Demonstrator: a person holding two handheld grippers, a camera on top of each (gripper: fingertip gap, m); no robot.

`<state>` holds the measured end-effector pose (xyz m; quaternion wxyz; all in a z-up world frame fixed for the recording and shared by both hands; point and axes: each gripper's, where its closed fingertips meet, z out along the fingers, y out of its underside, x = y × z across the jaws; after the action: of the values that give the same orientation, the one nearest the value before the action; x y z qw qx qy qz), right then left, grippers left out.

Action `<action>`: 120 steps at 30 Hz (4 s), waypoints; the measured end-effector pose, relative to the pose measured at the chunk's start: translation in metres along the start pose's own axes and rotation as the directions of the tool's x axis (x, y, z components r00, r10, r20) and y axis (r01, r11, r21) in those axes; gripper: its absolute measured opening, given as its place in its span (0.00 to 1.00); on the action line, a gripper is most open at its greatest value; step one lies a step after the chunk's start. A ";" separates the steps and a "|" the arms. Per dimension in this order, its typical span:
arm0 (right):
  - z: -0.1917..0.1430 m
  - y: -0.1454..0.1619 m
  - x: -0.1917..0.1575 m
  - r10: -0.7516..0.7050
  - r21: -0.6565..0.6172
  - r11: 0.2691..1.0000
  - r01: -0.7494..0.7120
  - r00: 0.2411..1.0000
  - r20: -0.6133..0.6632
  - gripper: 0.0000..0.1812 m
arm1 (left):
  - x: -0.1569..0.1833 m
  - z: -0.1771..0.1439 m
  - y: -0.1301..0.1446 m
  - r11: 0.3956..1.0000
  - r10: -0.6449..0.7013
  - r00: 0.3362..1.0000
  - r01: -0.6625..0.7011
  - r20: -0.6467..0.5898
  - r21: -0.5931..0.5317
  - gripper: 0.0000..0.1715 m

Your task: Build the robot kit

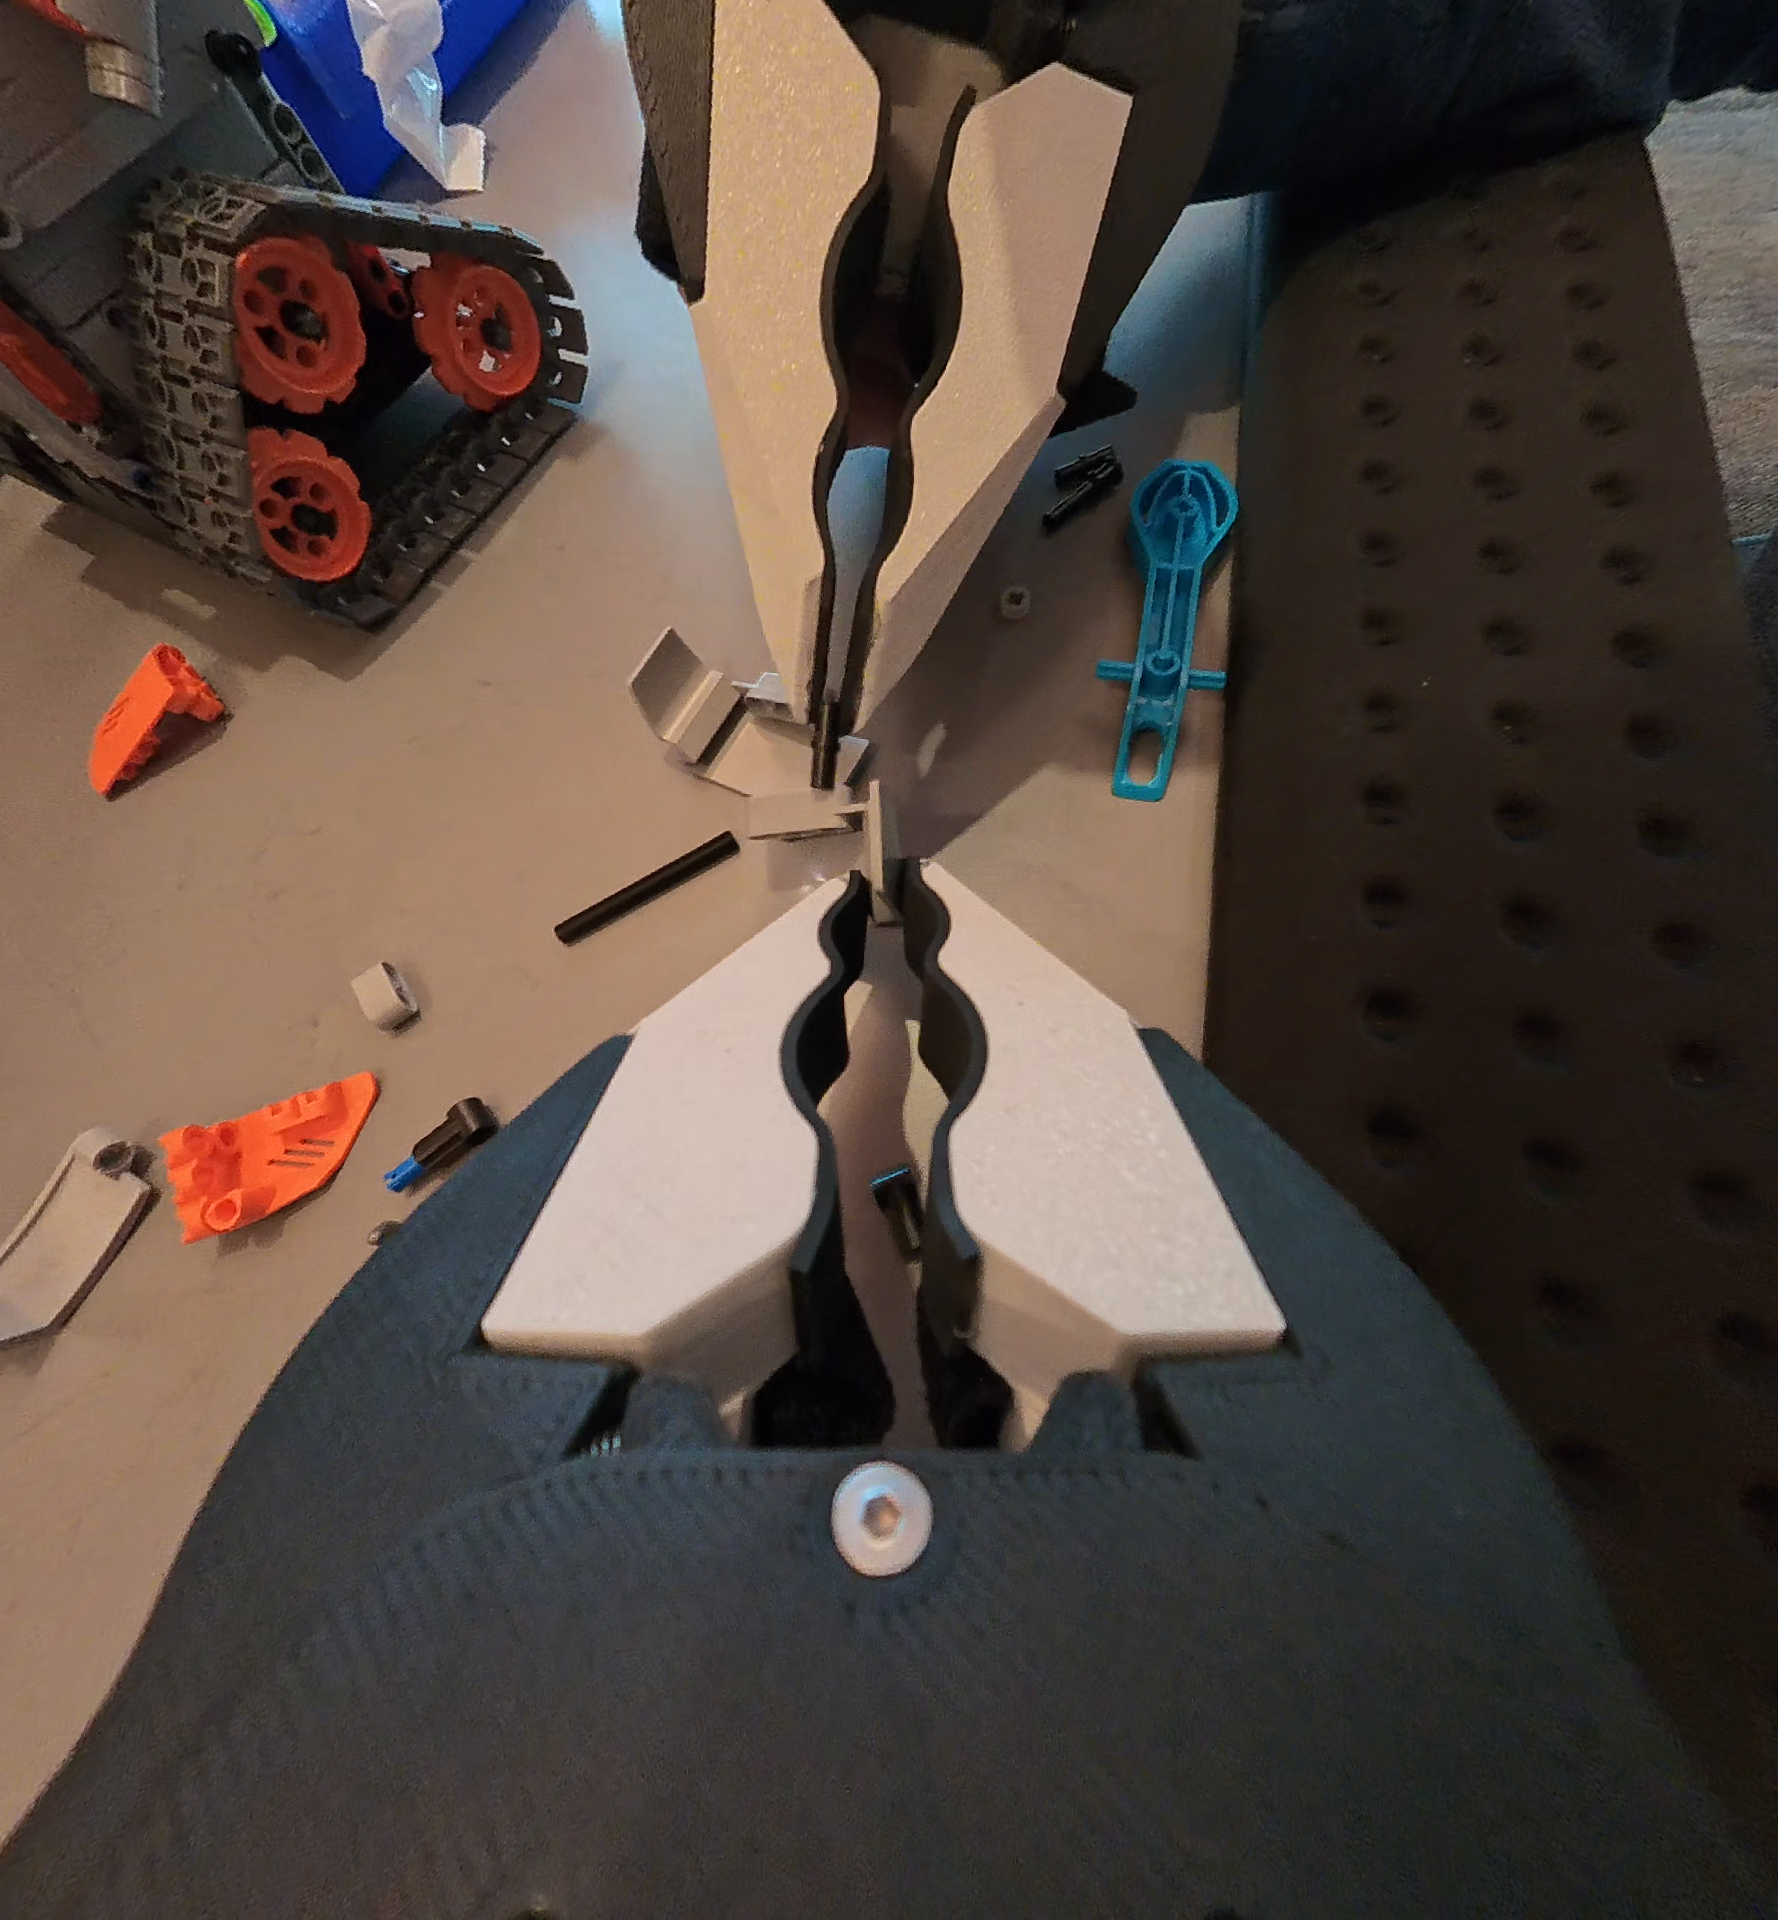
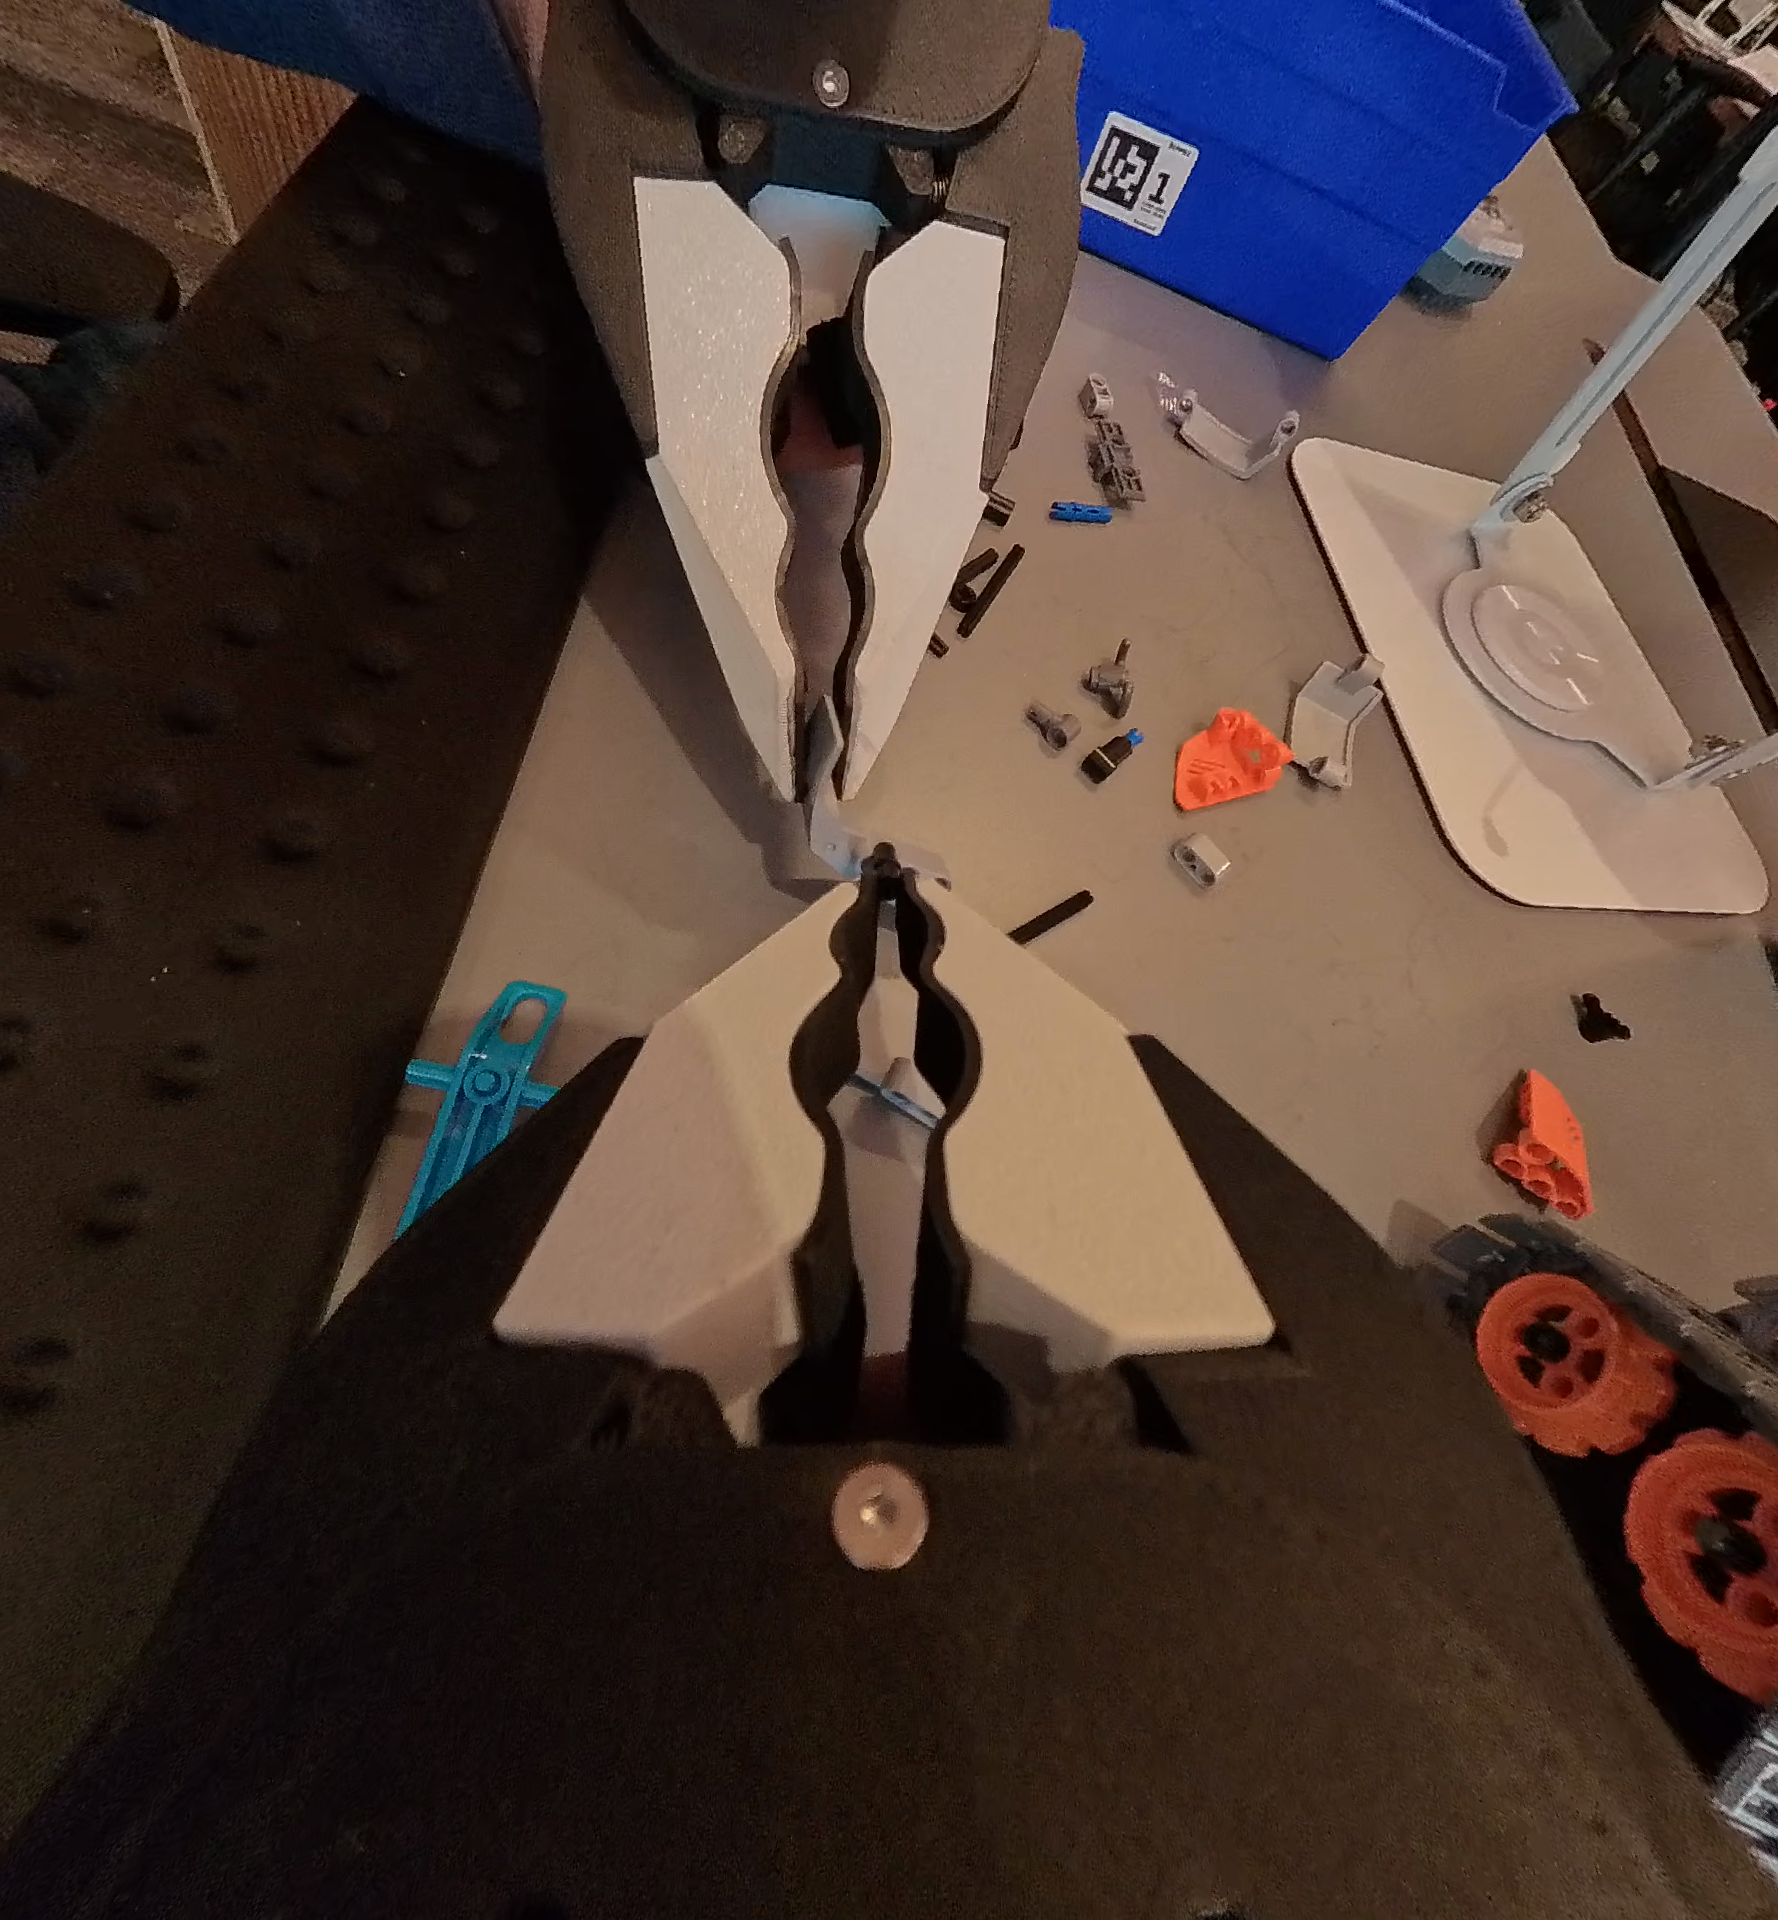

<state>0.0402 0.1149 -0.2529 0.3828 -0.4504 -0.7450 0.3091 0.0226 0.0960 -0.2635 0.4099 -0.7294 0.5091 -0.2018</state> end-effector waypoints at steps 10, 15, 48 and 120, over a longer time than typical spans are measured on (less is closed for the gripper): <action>-0.002 -0.002 0.002 0.030 0.027 0.999 -0.031 1.000 0.003 0.00 | -0.003 -0.002 -0.006 0.998 -0.034 0.999 0.034 -0.002 0.044 0.02; -0.003 -0.004 0.001 0.053 0.050 0.997 -0.054 0.998 0.016 0.00 | -0.003 -0.003 -0.008 0.998 -0.015 1.000 0.014 0.013 0.060 0.02; 0.013 0.021 -0.019 0.097 -0.098 0.992 -0.084 0.987 0.129 0.00 | 0.011 0.023 0.016 0.945 0.280 0.955 -0.255 0.100 -0.204 0.04; 0.007 0.024 -0.029 -0.192 -0.218 0.954 0.208 0.977 0.090 0.00 | 0.029 0.013 0.002 0.853 0.517 0.848 -0.497 0.120 -0.161 0.02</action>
<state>0.0537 0.0976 -0.2846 0.3328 -0.4027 -0.8296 0.1969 0.0421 0.0746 -0.2761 0.4420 -0.6065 0.6609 0.0043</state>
